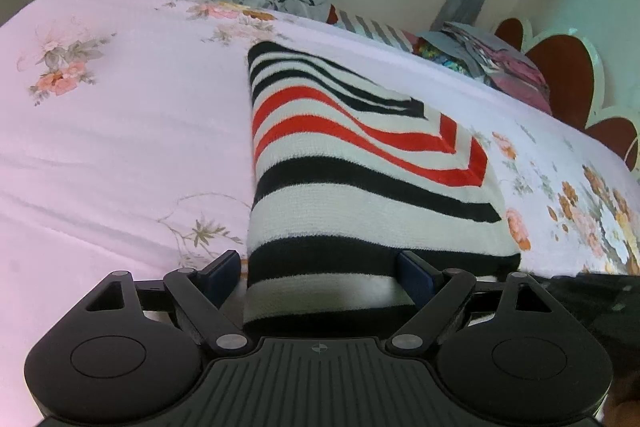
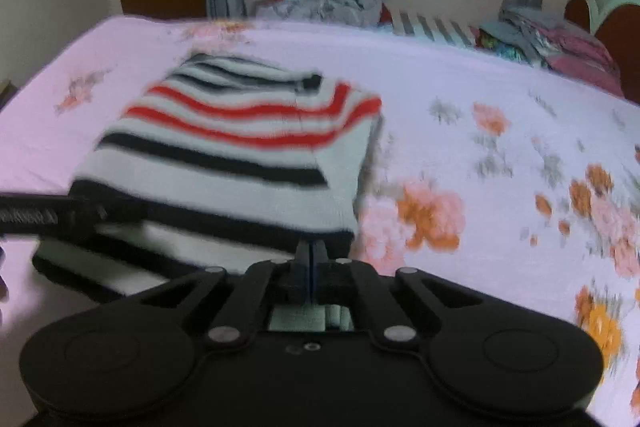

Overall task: Fold small clothes
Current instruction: 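Lay the bundle down square and smooth it with both tools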

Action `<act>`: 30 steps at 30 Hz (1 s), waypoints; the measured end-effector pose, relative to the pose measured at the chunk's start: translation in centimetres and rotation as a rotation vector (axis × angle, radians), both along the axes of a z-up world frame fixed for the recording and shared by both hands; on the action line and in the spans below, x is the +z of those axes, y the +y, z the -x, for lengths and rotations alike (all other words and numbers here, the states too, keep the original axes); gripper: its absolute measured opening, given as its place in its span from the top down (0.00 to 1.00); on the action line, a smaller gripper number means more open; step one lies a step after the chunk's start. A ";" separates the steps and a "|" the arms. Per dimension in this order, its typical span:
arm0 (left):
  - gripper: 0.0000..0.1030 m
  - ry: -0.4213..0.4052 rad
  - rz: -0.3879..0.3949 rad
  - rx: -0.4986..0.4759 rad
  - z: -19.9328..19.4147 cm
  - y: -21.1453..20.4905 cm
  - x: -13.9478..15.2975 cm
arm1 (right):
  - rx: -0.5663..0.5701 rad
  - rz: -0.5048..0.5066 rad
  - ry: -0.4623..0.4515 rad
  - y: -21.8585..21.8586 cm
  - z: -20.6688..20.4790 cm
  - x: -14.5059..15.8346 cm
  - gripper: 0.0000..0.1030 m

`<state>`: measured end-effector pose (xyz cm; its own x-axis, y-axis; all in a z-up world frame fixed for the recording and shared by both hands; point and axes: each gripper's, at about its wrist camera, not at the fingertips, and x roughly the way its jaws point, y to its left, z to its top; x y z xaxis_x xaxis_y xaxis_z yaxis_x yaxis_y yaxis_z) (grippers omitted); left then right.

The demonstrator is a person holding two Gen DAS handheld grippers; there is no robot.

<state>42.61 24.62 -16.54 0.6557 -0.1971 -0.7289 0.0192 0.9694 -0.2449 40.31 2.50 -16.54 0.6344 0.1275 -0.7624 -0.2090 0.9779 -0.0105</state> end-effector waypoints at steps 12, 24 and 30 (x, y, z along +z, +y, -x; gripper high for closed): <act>0.00 0.077 0.008 0.050 -0.4 0.4 0.6 | -0.005 -0.009 0.010 0.0 0.3 0.7 0.95; 0.00 0.019 -0.083 0.054 -5.3 -1.2 0.3 | -0.033 -0.062 -0.087 0.6 -3.8 3.0 0.83; 0.00 0.004 -0.091 0.063 -5.0 -1.9 0.0 | -0.063 -0.060 -0.003 -0.4 -5.1 0.3 0.80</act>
